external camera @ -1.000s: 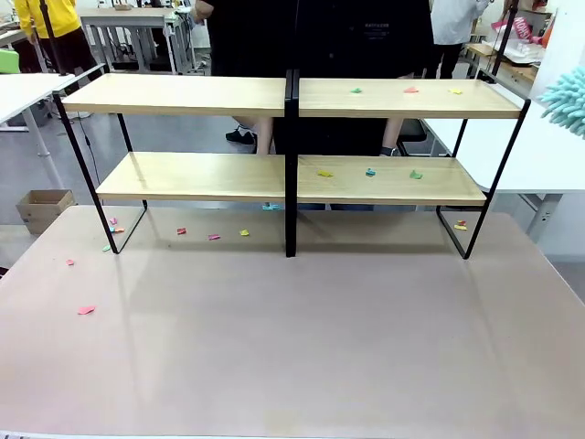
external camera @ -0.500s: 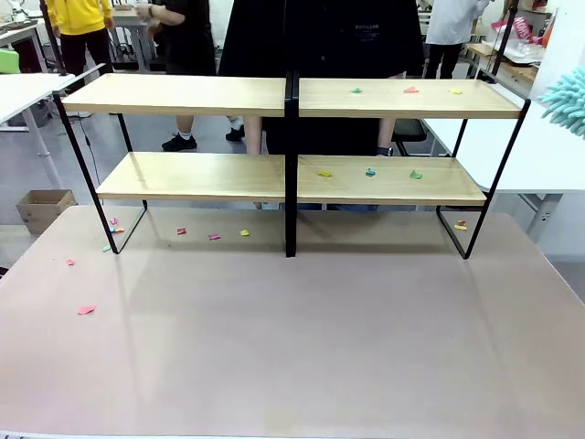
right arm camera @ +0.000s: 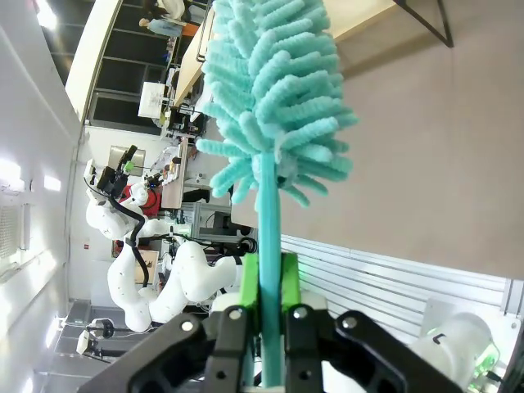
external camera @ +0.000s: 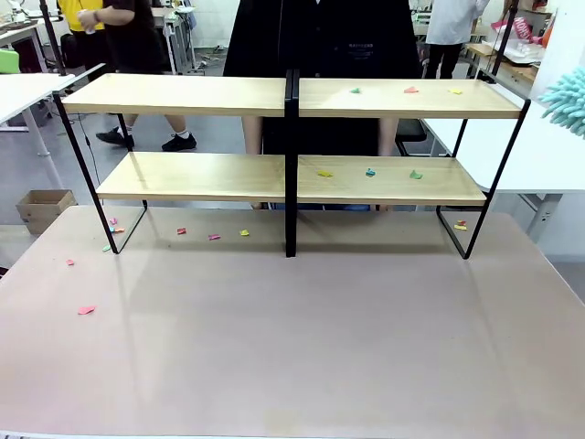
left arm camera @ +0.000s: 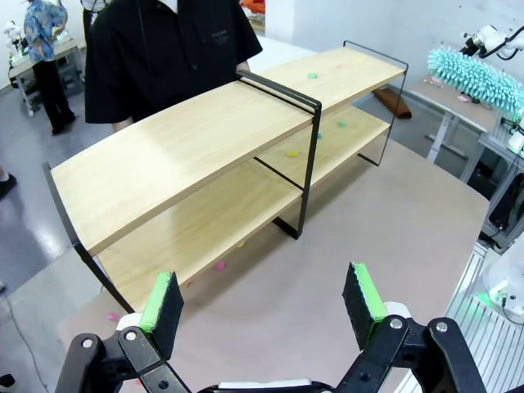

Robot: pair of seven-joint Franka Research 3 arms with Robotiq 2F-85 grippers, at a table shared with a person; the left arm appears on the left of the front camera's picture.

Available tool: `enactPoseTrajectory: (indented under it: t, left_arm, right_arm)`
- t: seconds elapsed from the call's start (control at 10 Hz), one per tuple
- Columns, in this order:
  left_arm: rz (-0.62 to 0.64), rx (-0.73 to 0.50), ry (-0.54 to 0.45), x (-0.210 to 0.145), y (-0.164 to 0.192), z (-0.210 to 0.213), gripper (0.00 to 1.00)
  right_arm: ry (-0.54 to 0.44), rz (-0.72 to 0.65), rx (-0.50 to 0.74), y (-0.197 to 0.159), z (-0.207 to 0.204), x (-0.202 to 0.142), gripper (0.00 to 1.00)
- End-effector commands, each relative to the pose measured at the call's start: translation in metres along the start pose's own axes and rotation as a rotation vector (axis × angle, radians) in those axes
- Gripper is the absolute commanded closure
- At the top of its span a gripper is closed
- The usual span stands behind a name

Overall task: Clean the shelves.
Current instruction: Clean another randomly selected level of the Shelf with the Duster.

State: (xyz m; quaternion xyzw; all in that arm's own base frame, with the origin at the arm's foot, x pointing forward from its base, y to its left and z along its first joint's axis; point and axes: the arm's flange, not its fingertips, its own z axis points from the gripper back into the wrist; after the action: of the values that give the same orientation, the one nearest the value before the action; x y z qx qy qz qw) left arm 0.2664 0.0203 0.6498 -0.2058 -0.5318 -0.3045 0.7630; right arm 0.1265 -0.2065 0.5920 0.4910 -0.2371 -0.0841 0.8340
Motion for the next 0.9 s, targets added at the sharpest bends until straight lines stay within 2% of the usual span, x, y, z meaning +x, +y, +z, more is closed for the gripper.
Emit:
enactPoseTrajectory:
  t: [0.0,0.2,0.4,0.6,0.7,0.8]
  left_arm:
    - [0.001,-0.003,0.004,0.000,0.000,0.000,0.00]
    - [0.001,-0.003,0.004,0.000,0.000,0.000,0.00]
    - [0.001,-0.003,0.004,0.000,0.000,0.000,0.00]
    - [0.001,-0.003,0.004,0.000,0.000,0.000,0.00]
    - [0.001,-0.003,0.004,0.000,0.000,0.000,0.00]
    - [0.001,-0.003,0.004,0.000,0.000,0.000,0.00]
  right_arm:
    - [0.000,0.000,0.000,0.000,0.000,0.000,0.88]
    - [0.190,0.100,-0.059,0.014,-0.005,-0.007,0.88]
    - [0.270,0.136,-0.137,0.020,-0.012,-0.016,0.88]
    - [0.375,0.207,-0.235,0.030,-0.048,-0.031,0.88]
    - [0.346,0.256,-0.227,0.037,-0.050,-0.035,0.88]
    - [0.319,0.119,-0.169,0.027,-0.035,-0.017,0.88]
